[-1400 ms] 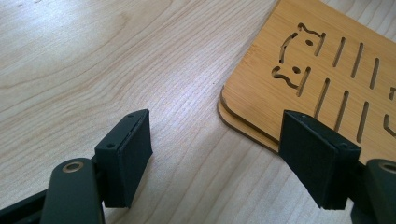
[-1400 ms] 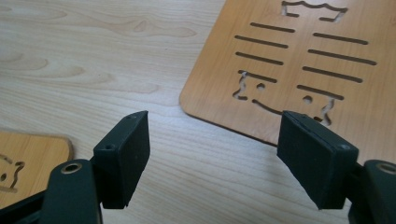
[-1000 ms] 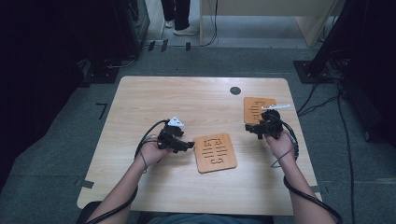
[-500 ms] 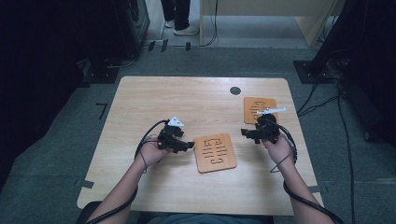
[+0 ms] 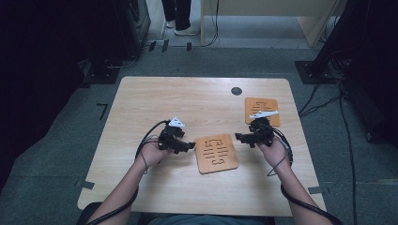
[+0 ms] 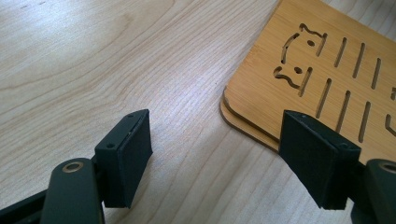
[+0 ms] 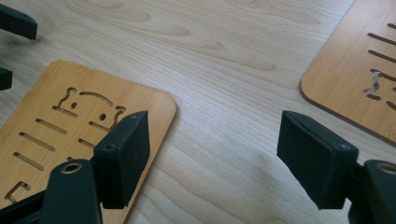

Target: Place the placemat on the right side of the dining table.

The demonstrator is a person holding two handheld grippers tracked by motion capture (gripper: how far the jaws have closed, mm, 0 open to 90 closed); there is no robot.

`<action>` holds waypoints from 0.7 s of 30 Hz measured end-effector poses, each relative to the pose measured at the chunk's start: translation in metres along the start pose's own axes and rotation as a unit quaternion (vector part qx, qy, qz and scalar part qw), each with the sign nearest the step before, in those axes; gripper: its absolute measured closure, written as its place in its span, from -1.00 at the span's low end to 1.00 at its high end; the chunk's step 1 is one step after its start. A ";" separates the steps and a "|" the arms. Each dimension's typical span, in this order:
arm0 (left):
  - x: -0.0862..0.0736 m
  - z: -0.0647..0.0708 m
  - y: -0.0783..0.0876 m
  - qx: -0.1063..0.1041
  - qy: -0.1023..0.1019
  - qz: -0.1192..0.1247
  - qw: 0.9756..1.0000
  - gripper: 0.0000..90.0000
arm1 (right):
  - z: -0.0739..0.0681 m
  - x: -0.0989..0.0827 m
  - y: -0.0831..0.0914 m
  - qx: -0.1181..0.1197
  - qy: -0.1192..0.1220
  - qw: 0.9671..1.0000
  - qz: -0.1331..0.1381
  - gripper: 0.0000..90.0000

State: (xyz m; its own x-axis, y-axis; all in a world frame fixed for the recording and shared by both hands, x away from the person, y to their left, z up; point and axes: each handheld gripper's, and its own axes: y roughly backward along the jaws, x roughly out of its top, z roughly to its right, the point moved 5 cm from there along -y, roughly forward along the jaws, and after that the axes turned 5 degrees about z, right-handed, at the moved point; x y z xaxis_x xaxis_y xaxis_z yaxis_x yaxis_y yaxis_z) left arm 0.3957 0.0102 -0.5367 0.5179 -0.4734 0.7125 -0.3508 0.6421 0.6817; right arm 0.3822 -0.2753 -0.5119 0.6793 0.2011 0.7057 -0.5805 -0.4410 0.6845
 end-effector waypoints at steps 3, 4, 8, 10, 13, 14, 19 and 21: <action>0.000 0.000 0.000 0.000 0.000 0.001 1.000 -0.45 | -0.002 0.000 -0.002 0.001 0.004 1.000 0.001 -0.42; 0.000 0.000 0.000 0.000 0.000 0.001 1.000 -0.45 | -0.002 0.000 -0.002 0.001 0.003 1.000 0.001 -0.42; 0.000 0.000 0.000 0.001 -0.001 0.000 1.000 -0.45 | -0.003 -0.001 -0.004 0.003 0.005 1.000 0.001 -0.42; 0.000 0.000 -0.001 0.001 -0.002 0.000 1.000 -0.45 | -0.005 -0.002 -0.005 0.004 0.005 1.000 0.000 -0.42; 0.000 0.000 -0.001 0.001 -0.004 0.000 1.000 -0.45 | -0.006 -0.002 -0.007 0.006 0.012 1.000 0.000 -0.42; 0.000 0.000 -0.001 0.001 -0.004 0.000 1.000 -0.45 | -0.006 -0.002 -0.007 0.006 0.012 1.000 0.000 -0.42; 0.000 0.000 -0.002 0.001 -0.006 0.002 1.000 -0.46 | -0.008 -0.004 -0.010 0.008 0.017 1.000 -0.003 -0.42; 0.000 0.000 -0.002 0.002 -0.006 0.003 1.000 -0.46 | -0.009 -0.005 -0.011 0.010 0.023 1.000 -0.003 -0.42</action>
State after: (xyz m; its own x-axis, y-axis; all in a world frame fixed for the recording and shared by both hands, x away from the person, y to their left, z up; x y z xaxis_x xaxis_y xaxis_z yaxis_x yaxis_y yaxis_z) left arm 0.3964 0.0095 -0.5383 0.5068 -0.4763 0.7186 -0.3569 0.6428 0.6778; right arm 0.3815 -0.2632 -0.5216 0.6618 0.2430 0.7092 -0.5671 -0.4564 0.6856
